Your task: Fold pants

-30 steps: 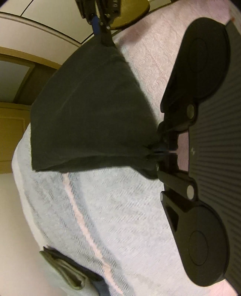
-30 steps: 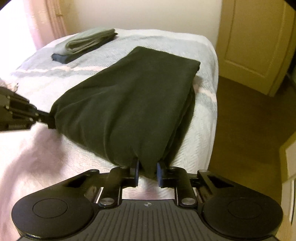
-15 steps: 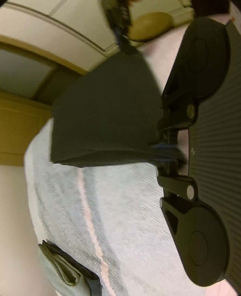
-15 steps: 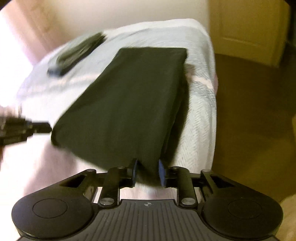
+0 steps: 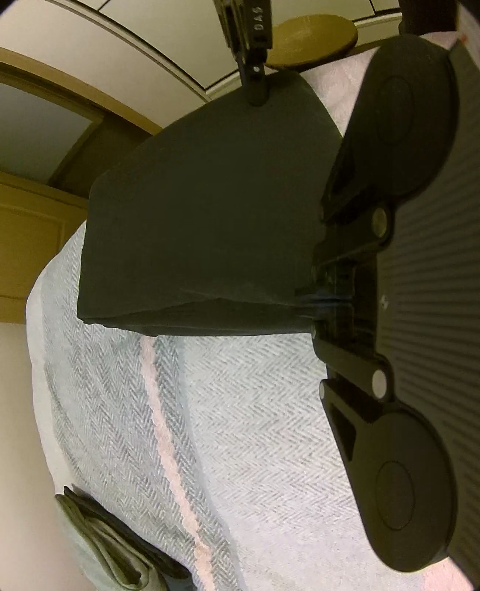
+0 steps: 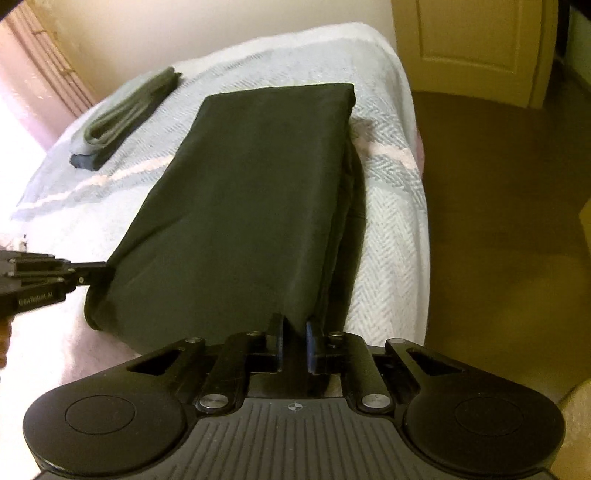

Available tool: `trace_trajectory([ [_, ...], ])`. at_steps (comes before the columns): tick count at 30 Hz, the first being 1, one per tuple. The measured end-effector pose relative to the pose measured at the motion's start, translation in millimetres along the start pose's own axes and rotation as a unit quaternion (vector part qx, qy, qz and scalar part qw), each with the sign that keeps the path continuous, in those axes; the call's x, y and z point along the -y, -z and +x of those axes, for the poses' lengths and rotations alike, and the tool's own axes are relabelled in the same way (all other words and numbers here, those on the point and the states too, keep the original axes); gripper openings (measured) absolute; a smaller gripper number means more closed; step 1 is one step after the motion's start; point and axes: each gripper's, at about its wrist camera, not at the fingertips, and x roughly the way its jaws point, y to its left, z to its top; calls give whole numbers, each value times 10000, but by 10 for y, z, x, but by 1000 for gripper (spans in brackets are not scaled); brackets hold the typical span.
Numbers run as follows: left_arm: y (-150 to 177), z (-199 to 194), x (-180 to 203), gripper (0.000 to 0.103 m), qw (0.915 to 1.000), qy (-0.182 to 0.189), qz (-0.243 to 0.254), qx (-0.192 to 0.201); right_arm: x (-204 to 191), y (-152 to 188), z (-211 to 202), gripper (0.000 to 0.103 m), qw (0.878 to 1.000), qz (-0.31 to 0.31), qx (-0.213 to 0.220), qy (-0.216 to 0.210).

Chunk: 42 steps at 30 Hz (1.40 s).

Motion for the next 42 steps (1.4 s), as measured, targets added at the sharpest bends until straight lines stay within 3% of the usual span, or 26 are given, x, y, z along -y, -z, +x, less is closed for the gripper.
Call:
trace_trajectory([
  [12,-128,-112,24,5,9997,-216,-75,57,-61,-171,-145,8,9995,-102,19,291],
  [17,-291,-259,66,5,9976,-398,-206,520,-188,-286,-334,8,9920,-671,874,615],
  [19,-363,-270,164,5,9964,-276,-211,771,-268,-286,-285,8,9886,-1032,1067,262],
  [21,-405,-113,308,6,9970,-106,-83,769,-320,-250,-54,8,9839,-1501,943,230],
  [23,-410,171,420,7,9984,-187,69,522,-246,-211,255,8,9771,-1874,757,666],
  [24,-406,330,421,8,9988,-301,35,379,-168,-217,327,8,9767,-1917,714,649],
  [26,-405,499,335,3,9984,-386,-331,264,-25,-349,272,8,9845,-1650,516,301],
  [29,-454,277,274,5,9933,-644,-848,444,77,-596,22,9,9862,-1592,239,376],
  [32,-410,-148,228,10,9795,-1094,-1624,476,195,-808,-261,13,9865,-1631,-102,-72],
  [36,-214,-695,373,21,9502,-1503,-2728,122,177,-998,-559,36,9726,-2152,-636,-600],
  [39,-63,-981,649,30,9236,-1731,-3416,-160,58,-1108,-653,45,9501,-2789,-1012,-960],
  [42,19,-1138,943,33,8900,-1720,-4212,-305,-42,-1231,-646,49,9242,-3355,-1325,-1254],
])
